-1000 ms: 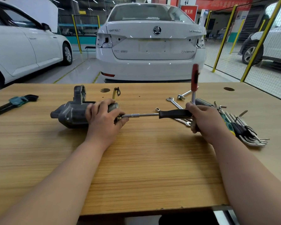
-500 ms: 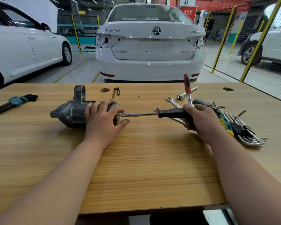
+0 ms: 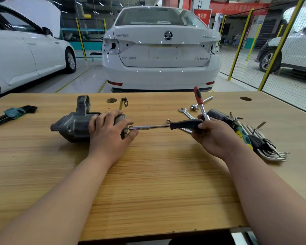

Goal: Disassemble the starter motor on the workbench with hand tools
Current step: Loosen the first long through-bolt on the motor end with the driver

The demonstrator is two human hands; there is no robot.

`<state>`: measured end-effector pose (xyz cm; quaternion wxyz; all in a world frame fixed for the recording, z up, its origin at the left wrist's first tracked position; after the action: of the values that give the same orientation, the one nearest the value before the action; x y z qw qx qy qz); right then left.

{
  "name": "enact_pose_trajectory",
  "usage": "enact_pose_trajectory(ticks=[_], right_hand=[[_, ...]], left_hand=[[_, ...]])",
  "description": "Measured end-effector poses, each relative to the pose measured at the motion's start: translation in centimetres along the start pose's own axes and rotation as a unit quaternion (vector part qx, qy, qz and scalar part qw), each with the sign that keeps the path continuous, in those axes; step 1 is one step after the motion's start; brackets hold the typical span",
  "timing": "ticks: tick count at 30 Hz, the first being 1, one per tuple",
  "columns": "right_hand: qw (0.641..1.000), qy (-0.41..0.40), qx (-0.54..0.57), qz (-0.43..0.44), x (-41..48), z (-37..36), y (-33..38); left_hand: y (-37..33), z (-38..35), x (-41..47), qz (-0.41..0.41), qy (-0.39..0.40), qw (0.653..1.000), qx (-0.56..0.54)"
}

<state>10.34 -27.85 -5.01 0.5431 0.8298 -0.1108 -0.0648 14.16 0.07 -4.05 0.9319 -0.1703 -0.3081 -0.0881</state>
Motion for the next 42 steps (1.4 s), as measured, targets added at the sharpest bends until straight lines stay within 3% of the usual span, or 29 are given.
enact_pose_trajectory(ticks=[3,5,8,11,13,18,24,28,30,32,35,39,42], right_hand=[[1.000,0.000,-0.020,0.002,0.0,-0.2,-0.1],[0.993,-0.001,-0.114,0.018,0.1,-0.1,0.0],[0.944,-0.003,-0.324,0.070,0.0,0.1,0.4],[0.918,-0.019,-0.384,0.094,-0.1,0.0,0.8],[0.917,-0.027,-0.389,0.087,-0.3,0.3,0.9],[0.951,-0.002,-0.298,0.086,-0.5,0.2,0.8],[0.992,0.008,-0.124,0.003,-0.1,0.2,0.2],[1.000,0.001,-0.002,-0.026,-0.2,-0.1,-0.3],[0.999,-0.007,-0.026,-0.019,-0.2,-0.1,-0.3],[0.987,-0.015,-0.156,0.027,-0.2,-0.2,0.2],[0.923,0.002,-0.372,0.103,-0.3,-0.1,0.9],[0.902,-0.005,-0.419,0.107,-0.5,0.2,1.2],[0.919,0.010,-0.377,0.110,-0.5,0.2,1.2]], left_hand=[[-0.1,0.0,0.0,0.001,0.005,1.000,-0.008],[-0.2,0.1,0.0,-0.001,0.004,1.000,-0.013],[-0.3,0.3,0.0,0.002,0.001,1.000,-0.020],[-0.4,0.4,-0.1,0.002,-0.001,1.000,-0.024],[-0.4,0.5,-0.2,0.000,-0.006,1.000,-0.031],[-0.3,0.5,-0.2,0.004,-0.003,1.000,-0.029],[-0.3,0.5,-0.2,0.005,0.002,1.000,-0.008],[-0.3,0.4,-0.2,0.005,-0.003,1.000,-0.006],[-0.3,0.3,-0.2,0.005,-0.006,1.000,-0.005],[-0.3,0.2,-0.2,0.004,-0.008,1.000,0.000],[-0.3,0.1,-0.1,0.003,-0.009,1.000,0.008],[-0.3,0.1,-0.2,0.002,0.001,1.000,0.008],[-0.3,0.2,-0.2,0.005,0.003,1.000,0.011]])
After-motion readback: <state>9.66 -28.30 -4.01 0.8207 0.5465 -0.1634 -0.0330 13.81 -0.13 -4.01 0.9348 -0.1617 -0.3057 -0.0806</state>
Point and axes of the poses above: each hand's wrist, its own x-axis towards the middle knuckle, its own z-axis out of the back of the hand, y = z × x, the point moved 5 cm from there along x, towards the middle knuckle, and after that the axes turned 10 degrees about z, right-handed, at the moved point
